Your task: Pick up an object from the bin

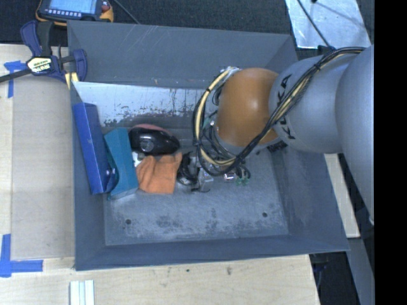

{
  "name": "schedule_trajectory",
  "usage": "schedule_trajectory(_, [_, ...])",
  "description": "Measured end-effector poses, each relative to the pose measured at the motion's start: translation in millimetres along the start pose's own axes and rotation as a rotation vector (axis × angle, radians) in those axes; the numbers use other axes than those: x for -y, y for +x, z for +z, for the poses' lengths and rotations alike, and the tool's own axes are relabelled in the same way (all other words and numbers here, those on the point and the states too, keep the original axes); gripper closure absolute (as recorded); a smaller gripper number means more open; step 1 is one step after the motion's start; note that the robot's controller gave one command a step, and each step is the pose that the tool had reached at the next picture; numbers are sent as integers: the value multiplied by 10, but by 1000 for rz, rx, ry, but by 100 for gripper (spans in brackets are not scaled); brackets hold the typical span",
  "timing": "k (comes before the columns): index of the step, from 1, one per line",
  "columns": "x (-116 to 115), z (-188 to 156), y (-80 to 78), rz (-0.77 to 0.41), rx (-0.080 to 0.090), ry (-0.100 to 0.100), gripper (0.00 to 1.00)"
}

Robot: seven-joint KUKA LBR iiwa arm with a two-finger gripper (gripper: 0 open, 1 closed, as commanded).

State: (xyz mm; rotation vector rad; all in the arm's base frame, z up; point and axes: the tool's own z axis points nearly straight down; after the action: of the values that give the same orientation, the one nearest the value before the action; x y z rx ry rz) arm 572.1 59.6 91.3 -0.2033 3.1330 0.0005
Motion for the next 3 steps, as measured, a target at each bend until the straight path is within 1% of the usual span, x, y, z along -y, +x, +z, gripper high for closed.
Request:
schedule_trajectory(1, [2, 97, 108, 0, 10, 0, 100])
schedule_trajectory(2, [-113, 122, -32, 5, 5, 4, 100])
schedule_trajectory(3, [-205, 122, 14, 8, 21, 4, 100])
